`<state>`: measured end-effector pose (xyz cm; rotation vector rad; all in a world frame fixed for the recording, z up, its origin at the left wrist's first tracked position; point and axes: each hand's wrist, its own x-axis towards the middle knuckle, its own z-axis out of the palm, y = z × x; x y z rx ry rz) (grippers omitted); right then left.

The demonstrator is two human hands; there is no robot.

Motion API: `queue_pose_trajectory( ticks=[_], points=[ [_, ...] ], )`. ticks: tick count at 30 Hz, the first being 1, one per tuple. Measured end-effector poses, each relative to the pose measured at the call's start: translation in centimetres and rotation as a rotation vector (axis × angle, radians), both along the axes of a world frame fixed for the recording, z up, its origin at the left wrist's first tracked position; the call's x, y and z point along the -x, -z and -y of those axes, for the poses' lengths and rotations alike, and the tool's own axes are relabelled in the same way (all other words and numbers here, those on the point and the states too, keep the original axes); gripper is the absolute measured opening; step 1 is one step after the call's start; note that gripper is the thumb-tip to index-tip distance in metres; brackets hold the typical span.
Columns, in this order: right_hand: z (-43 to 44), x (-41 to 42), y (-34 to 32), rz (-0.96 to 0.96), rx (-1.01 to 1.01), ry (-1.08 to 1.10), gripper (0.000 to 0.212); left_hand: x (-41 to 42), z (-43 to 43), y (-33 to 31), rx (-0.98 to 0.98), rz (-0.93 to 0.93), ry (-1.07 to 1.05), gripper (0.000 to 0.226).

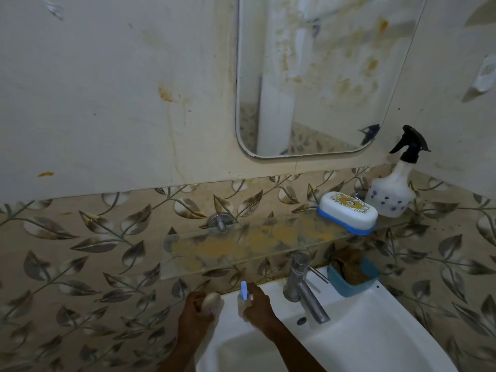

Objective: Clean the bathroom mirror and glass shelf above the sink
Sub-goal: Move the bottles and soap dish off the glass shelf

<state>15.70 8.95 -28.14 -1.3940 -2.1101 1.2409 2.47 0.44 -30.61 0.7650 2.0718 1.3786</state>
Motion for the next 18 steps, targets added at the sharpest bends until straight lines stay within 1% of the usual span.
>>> queue_pose_trajectory(
  ticks=[1, 2, 4, 5, 6, 8, 11, 12, 13, 14, 16, 17, 18],
  points=[
    [0.2, -0.1, -0.2, 0.012, -0.006, 0.0, 0.003, 0.0, 0.0, 0.1, 0.004, 0.004, -0.005, 0.052],
    [0.3, -0.2, -0.5, 0.022, -0.017, 0.003, 0.01, 0.0, 0.1, 0.1, 0.019, 0.005, -0.003, 0.054],
    [0.7, -1.0, -0.9, 0.023, -0.023, 0.048, 0.035, -0.1, 0.2, 0.0, 0.047, -0.014, 0.011, 0.061],
    [0.9, -1.8, -1.1, -0.011, -0.016, 0.105, 0.045, -0.2, 0.4, -0.2, 0.052, -0.046, 0.016, 0.065],
    [1.2, -2.7, -1.6, -0.064, -0.007, 0.165, 0.049, -0.3, 0.5, -0.7, 0.053, -0.093, 0.015, 0.067],
    [1.8, -5.1, -3.2, -0.193, -0.033, 0.288, 0.045, -0.3, 0.6, -1.9, 0.031, -0.2, 0.016, 0.063],
    [2.1, -9.3, -7.4, -0.388, -0.224, 0.494, 0.025, -0.2, 0.3, -4.3, -0.039, -0.364, 0.099, 0.044],
    [2.2, -10.7, -9.4, -0.435, -0.291, 0.536, 0.023, -0.4, 0.2, -5.1, -0.062, -0.412, 0.132, 0.036],
    [2.0, -12.0, -11.4, -0.457, -0.398, 0.553, 0.022, -0.6, 0.1, -5.8, -0.09, -0.451, 0.156, 0.033],
    [1.6, -13.1, -13.3, -0.45, -0.534, 0.555, 0.021, -0.9, 0.0, -6.5, -0.12, -0.478, 0.161, 0.035],
    [-0.5, -14.8, -16.6, -0.338, -0.774, 0.558, 0.021, -1.6, -0.2, -7.6, -0.188, -0.499, 0.151, 0.037],
    [-2.1, -15.3, -17.9, -0.24, -0.824, 0.553, 0.026, -1.9, -0.4, -8.0, -0.202, -0.495, 0.149, 0.03],
    [-3.9, -15.7, -19.1, -0.125, -0.819, 0.538, 0.037, -2.4, -0.4, -8.5, -0.204, -0.488, 0.146, 0.021]
  ],
)
